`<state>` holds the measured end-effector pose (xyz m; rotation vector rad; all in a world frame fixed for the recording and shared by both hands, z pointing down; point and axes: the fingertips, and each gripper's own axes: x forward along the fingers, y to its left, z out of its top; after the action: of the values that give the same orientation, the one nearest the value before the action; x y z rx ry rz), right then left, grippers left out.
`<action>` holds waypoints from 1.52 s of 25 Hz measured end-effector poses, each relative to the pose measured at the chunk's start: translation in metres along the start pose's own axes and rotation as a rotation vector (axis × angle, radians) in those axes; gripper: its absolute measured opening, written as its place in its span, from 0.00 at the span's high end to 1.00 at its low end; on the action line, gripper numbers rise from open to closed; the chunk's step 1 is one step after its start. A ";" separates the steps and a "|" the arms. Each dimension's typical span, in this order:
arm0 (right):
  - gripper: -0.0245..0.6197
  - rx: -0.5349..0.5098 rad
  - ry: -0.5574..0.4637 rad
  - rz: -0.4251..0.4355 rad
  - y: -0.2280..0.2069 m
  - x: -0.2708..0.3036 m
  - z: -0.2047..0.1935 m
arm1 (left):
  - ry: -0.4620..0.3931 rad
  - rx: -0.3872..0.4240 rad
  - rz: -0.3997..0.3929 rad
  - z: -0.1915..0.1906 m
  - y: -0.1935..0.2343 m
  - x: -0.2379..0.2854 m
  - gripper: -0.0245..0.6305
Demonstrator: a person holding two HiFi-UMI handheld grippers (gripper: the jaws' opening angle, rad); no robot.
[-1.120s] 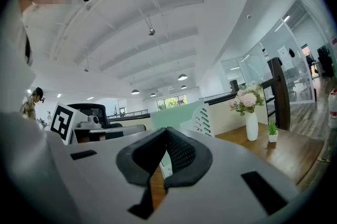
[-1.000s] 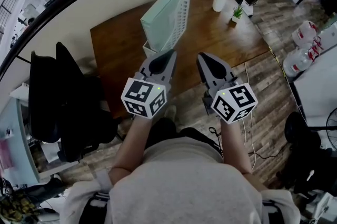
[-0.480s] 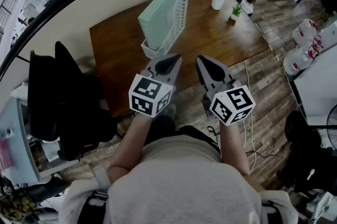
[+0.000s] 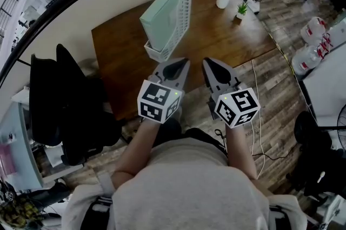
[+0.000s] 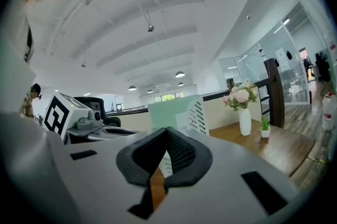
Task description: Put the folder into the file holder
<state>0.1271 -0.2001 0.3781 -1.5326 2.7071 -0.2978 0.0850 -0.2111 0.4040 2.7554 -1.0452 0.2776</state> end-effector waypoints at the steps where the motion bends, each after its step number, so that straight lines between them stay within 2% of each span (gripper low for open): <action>1: 0.95 0.011 0.004 0.002 0.000 0.001 -0.002 | -0.002 -0.008 -0.002 0.000 0.000 0.000 0.94; 5: 0.95 0.037 0.012 -0.006 -0.003 0.002 -0.008 | -0.019 -0.057 -0.015 -0.001 0.000 0.001 0.94; 9: 0.95 0.035 0.011 -0.014 -0.005 0.000 -0.007 | -0.026 -0.062 -0.016 -0.003 0.002 0.001 0.94; 20: 0.95 0.010 0.007 -0.001 0.000 0.005 -0.007 | -0.017 -0.037 0.001 -0.005 0.008 0.004 0.94; 31: 0.95 0.030 0.023 0.000 -0.003 0.008 -0.012 | -0.021 -0.029 -0.007 -0.002 0.008 0.008 0.94; 38: 0.95 0.037 0.036 -0.015 -0.008 0.008 -0.018 | -0.062 -0.027 -0.023 0.007 0.009 0.007 0.94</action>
<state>0.1272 -0.2080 0.3980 -1.5529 2.7022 -0.3774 0.0848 -0.2234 0.3999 2.7665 -1.0234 0.1742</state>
